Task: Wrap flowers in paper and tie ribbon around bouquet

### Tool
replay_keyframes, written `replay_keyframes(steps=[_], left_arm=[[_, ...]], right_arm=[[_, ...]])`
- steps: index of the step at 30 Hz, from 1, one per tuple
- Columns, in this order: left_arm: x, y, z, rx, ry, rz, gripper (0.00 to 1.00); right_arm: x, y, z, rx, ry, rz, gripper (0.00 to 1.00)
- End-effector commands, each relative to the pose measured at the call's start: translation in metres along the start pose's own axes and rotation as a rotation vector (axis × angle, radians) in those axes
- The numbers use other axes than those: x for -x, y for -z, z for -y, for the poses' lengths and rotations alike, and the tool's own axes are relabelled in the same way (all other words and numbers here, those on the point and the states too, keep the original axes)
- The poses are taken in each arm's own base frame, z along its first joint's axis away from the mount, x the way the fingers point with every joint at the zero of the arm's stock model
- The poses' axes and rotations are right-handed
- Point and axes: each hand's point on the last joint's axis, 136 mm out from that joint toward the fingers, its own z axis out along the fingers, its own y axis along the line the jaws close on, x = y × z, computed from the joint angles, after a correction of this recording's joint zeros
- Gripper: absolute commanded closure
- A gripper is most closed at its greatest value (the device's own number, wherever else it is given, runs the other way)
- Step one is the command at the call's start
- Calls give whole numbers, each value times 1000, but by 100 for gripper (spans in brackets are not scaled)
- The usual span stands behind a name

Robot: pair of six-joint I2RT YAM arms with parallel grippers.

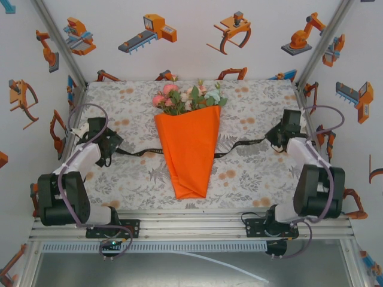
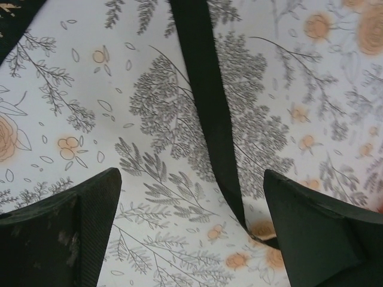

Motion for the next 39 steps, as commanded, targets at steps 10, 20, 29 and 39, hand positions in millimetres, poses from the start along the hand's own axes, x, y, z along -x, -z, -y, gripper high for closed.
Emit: replay_keyframes(steps=[10, 20, 29, 39], left_arm=[[13, -46, 15, 33, 44, -50, 25], [-11, -74, 50, -93, 30, -195, 71], [38, -13, 95, -280, -40, -78, 100], [20, 104, 118, -440, -285, 189, 100]], right_arm=[[-44, 98, -152, 497, 300, 66, 100], [-41, 109, -158, 479, 322, 71, 100], [-43, 129, -175, 538, 409, 106, 100], [-147, 144, -329, 819, 586, -11, 100]])
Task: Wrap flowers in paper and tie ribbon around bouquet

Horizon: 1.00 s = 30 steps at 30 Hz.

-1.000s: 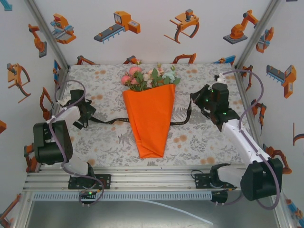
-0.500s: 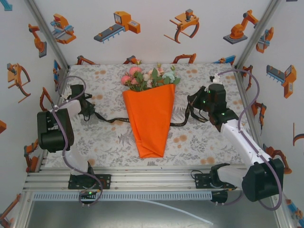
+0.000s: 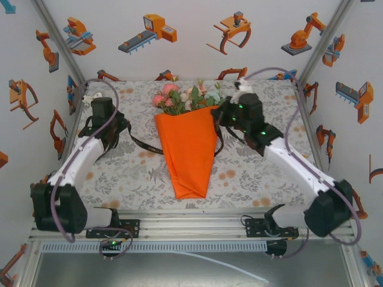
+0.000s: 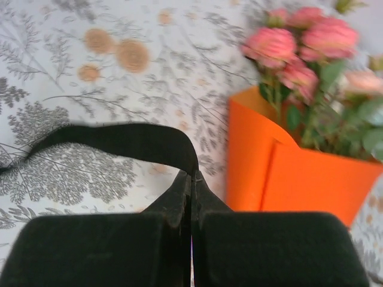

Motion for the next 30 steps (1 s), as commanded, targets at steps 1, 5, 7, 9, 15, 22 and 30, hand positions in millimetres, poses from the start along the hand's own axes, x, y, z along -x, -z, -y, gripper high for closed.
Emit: replay_keyframes(steps=[1, 5, 7, 9, 15, 22, 30], left_arm=[[-17, 11, -13, 37, -91, 29, 100], [-26, 26, 7, -65, -143, 68, 100], [-27, 32, 18, -107, -185, 73, 100], [-29, 38, 32, -160, -249, 86, 100], [-25, 63, 85, -368, -415, 212, 100], [-76, 96, 207, -745, -942, 227, 100], [-224, 70, 281, -982, -1401, 72, 58]], right_arm=[[-19, -50, -72, 118, 51, -26, 100], [-57, -103, -128, 173, 87, -160, 46], [-57, -105, -127, 127, 136, -195, 37], [-47, -94, -122, 108, 178, -183, 30], [-21, -45, -83, 93, 177, -143, 18], [0, -2, -4, -71, 44, -51, 19], [-23, 67, 87, -394, -98, 34, 20]])
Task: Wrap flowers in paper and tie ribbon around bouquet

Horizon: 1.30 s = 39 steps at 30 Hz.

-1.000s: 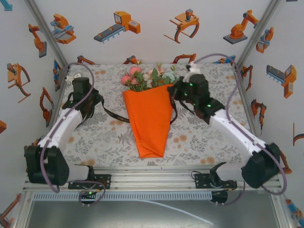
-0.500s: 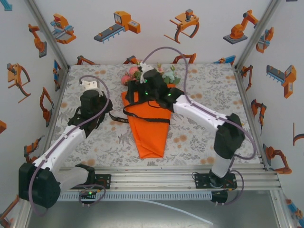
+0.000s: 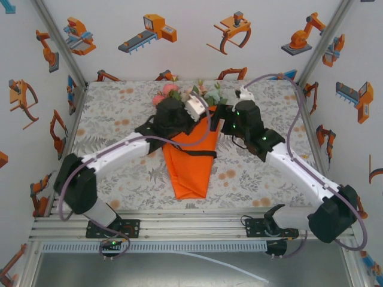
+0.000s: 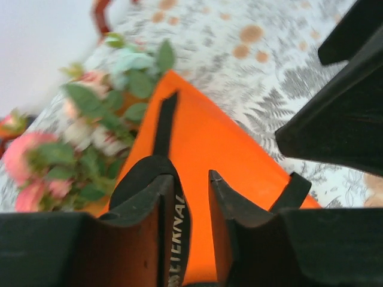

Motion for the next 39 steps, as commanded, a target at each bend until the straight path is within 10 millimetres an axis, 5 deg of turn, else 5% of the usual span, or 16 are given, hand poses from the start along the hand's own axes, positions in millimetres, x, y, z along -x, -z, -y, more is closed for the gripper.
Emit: replay_keyframes(steps=[1, 4, 9, 12, 15, 20, 24, 30, 39], left_arm=[[-13, -18, 45, -146, -169, -5, 45], [10, -16, 49, -182, -110, 76, 23], [19, 2, 47, -180, -155, 95, 12], [7, 16, 33, -166, -146, 27, 18], [-32, 27, 32, -205, -220, -156, 21], [-90, 30, 47, -305, -304, -435, 25], [-99, 23, 66, -395, -299, -409, 26], [-115, -1, 73, -442, -271, -414, 37], [-141, -19, 84, -501, -241, -452, 41]], right_arm=[[4, 24, 50, -187, -104, 73, 20], [-1, 34, 72, -228, -133, 74, 20], [-12, 25, 78, -217, -117, 11, 20], [-17, 13, 68, -158, -63, -34, 20], [-23, 3, 50, -59, -18, -83, 21], [-23, 0, 48, -51, -16, -97, 20], [-22, 5, 52, -55, -19, -84, 21], [-24, 16, 63, -37, -88, -84, 21], [-27, 24, 79, -58, -119, -69, 21]])
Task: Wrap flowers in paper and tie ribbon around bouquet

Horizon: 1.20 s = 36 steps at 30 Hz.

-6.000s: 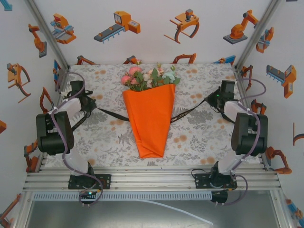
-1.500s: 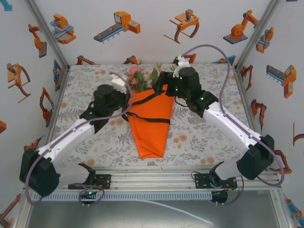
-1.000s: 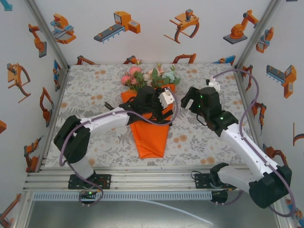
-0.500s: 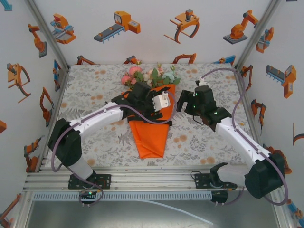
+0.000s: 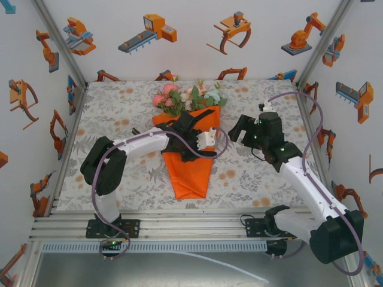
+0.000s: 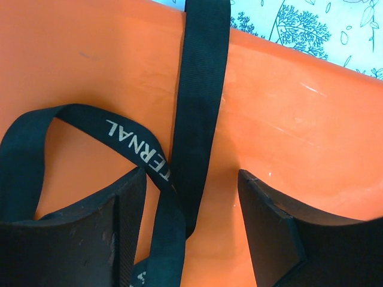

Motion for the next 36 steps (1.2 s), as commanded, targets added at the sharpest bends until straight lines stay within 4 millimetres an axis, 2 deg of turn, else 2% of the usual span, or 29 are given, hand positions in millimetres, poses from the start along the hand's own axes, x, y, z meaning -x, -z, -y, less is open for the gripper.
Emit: replay_keyframes(steps=[1, 3, 6, 9, 11, 15, 19, 24, 27, 30, 34, 36], left_arm=[[7, -3, -3, -25, -22, 21, 41], [1, -12, -5, -23, -29, -11, 48], [-7, -20, -9, -4, -36, -47, 72], [-3, -16, -11, 4, -26, -18, 89], [9, -4, -12, 3, 1, 37, 100], [36, 33, -20, -27, 166, 169, 100], [42, 55, -23, -83, 324, 235, 100], [33, 65, -25, -104, 403, 237, 100], [34, 70, -26, -119, 432, 255, 100], [36, 73, -28, -125, 439, 276, 100], [37, 74, -27, -131, 437, 281, 100], [36, 73, -26, -134, 434, 281, 100]], right_arm=[[0, 1, -2, 24, -18, -1, 22], [0, 1, -1, 27, -26, -3, 22], [1, 3, -1, 32, -31, 3, 22], [4, 8, 0, 30, -20, 21, 22], [5, 10, 1, 28, 3, 29, 22], [1, 6, -10, 122, 151, 66, 24], [-14, -4, -40, 323, 374, 73, 25], [-57, -8, -91, 561, 847, 90, 26], [-88, -11, -113, 692, 1111, 132, 23], [-105, -23, -126, 754, 1243, 164, 23], [-103, -40, -135, 768, 1275, 259, 23], [-109, -48, -138, 804, 1304, 285, 25]])
